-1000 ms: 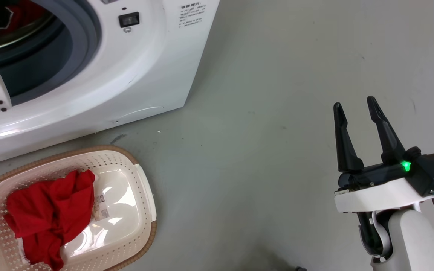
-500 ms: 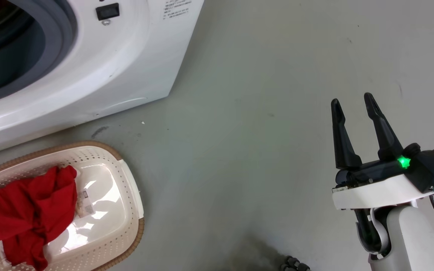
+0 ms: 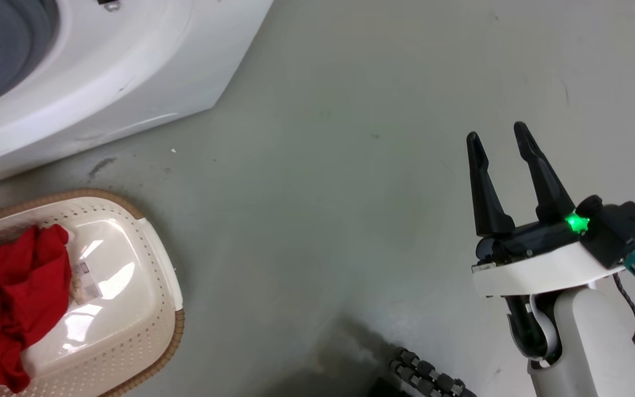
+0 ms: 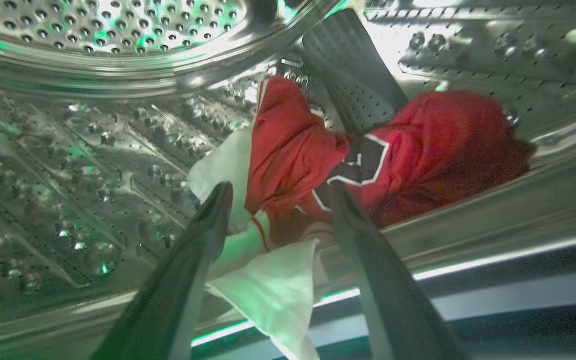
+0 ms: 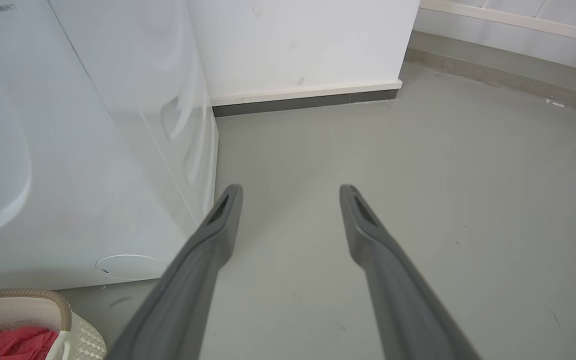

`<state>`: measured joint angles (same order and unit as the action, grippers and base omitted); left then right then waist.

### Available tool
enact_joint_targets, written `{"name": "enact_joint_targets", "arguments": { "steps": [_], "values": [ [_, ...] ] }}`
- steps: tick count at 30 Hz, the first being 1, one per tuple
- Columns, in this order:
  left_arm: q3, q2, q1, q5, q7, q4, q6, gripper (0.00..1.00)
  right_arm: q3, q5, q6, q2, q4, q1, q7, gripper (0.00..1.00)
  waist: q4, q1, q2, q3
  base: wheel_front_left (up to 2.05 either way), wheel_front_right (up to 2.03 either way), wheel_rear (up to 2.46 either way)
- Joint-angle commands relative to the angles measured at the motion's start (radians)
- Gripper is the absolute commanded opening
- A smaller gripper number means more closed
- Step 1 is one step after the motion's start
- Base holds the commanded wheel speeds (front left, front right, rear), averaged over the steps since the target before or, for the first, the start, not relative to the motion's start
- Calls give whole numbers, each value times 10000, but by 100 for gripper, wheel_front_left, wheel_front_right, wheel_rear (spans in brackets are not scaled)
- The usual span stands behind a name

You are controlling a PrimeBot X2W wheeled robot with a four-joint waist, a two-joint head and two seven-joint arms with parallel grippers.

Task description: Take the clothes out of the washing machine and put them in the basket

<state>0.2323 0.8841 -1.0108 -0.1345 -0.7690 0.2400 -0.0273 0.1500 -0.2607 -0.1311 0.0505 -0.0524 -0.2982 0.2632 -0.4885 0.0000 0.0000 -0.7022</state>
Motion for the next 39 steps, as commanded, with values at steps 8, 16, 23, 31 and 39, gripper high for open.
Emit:
{"name": "enact_joint_targets", "arguments": {
  "steps": [8,16,23,31,39],
  "values": [
    [42,825,-753,-338,-2837,137,675,100,305,-287,7,-5,-162,-314,19,100,-440,0,0,-556,0,0,0],
    [-11,1399,-977,-549,-4423,-120,883,100,548,-442,7,-5,-187,-390,19,100,-694,0,0,-810,0,0,0],
    [127,1438,-744,-802,-5722,-227,857,100,531,-417,7,-5,-146,-283,19,100,-682,0,0,-1026,0,0,0],
    [72,1463,-479,-681,-5755,-890,366,0,526,-533,7,-5,-62,-317,19,100,-659,0,0,-1204,0,0,0],
    [-60,1570,-396,-158,-4326,-1233,-269,0,473,-564,7,-5,-105,-447,19,100,-687,0,0,-1208,0,0,0]
  ]
}}
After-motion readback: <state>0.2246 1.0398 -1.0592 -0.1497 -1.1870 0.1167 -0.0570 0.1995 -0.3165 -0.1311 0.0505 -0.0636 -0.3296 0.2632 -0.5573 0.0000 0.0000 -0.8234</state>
